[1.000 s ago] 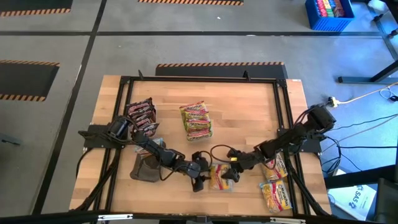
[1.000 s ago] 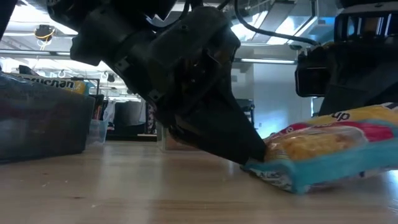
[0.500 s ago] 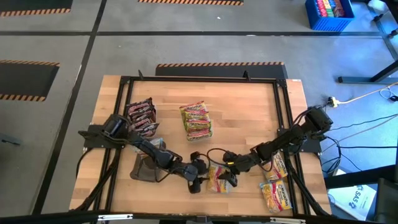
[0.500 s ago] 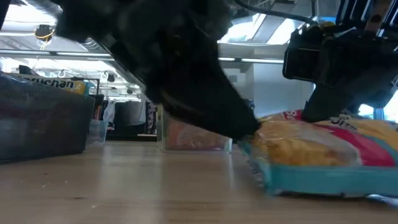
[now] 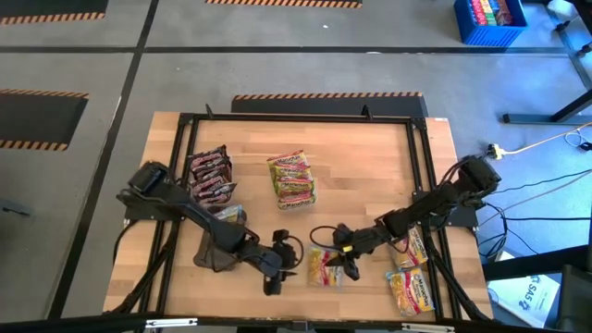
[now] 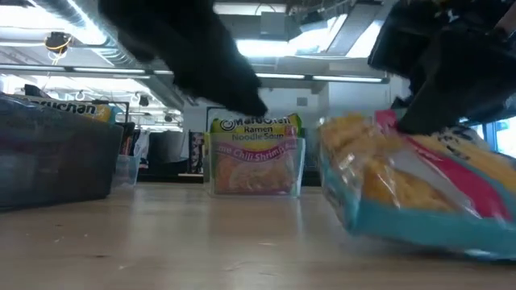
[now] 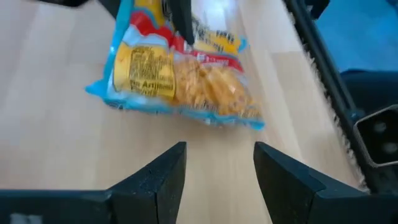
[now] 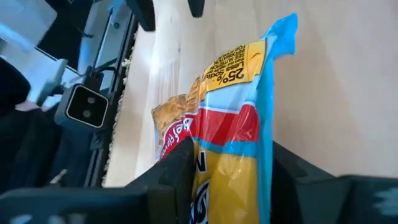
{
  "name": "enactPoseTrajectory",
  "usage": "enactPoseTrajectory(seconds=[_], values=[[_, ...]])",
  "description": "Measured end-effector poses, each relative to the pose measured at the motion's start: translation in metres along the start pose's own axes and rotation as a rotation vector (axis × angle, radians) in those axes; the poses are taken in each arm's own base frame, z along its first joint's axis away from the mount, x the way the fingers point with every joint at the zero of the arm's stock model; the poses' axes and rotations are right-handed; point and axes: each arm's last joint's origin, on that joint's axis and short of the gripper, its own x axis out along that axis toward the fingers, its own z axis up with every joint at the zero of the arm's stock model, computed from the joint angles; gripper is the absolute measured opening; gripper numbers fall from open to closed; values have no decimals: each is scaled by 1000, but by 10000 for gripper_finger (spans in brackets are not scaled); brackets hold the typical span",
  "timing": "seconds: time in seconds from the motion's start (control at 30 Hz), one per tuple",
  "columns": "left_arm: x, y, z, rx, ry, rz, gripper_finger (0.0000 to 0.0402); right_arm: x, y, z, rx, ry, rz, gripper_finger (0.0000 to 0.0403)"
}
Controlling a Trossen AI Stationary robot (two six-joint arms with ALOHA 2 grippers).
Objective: Sort Maruchan noodles
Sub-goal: Put the blue noodle pack into the black bin
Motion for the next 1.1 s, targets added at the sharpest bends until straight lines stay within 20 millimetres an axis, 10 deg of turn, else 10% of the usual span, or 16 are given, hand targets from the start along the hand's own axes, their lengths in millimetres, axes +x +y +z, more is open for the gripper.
enactPoseTrajectory(seconds=[0.23, 1.1], values=[[-29, 4, 18, -13, -79, 95, 183, -11, 7, 13, -140, -101, -30, 115], [-23, 54, 51, -247, -192, -13, 275, -6, 28, 40, -434, -150, -48, 119]])
